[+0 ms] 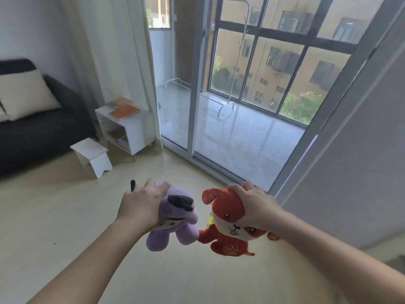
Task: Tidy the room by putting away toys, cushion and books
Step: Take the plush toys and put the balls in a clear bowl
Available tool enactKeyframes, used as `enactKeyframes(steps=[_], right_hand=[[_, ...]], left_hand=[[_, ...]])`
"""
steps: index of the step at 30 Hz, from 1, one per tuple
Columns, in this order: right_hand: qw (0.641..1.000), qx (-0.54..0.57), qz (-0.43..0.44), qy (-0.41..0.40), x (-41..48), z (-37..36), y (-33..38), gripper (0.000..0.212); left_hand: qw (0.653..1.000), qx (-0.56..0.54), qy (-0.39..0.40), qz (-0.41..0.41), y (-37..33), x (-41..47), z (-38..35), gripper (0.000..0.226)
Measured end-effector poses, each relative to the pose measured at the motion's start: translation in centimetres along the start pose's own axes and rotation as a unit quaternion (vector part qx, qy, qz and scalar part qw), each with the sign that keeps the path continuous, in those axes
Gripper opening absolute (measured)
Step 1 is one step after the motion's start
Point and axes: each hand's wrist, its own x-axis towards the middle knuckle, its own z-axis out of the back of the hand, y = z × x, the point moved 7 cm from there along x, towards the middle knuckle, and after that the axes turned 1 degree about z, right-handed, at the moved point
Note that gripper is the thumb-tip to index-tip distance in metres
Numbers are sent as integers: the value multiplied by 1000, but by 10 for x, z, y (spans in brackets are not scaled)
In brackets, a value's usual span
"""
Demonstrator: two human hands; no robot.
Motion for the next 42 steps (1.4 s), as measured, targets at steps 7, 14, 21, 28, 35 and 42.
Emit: enactKeyframes(steps=[7, 14, 21, 28, 35, 42], right_hand=[[997, -25, 70, -11, 119, 39, 120, 86], [995, -48, 78, -36, 202, 45, 244, 85], [996, -47, 56, -43, 272, 51, 407, 85], [996, -46, 69, -46, 345, 66, 540, 85], [993, -65, 92, -42, 454, 68, 657, 87], [990, -65, 116, -46, 607, 69, 783, 89]], left_hand=[[996, -5, -14, 92, 159, 47, 13, 64], [994, 25, -53, 91, 309, 83, 8, 61], [997, 15, -46, 60, 487, 109, 26, 67], [997, 1, -45, 55, 627, 143, 32, 66], [997, -10, -45, 68, 764, 190, 21, 66], [993, -28, -53, 98, 932, 276, 8, 64]])
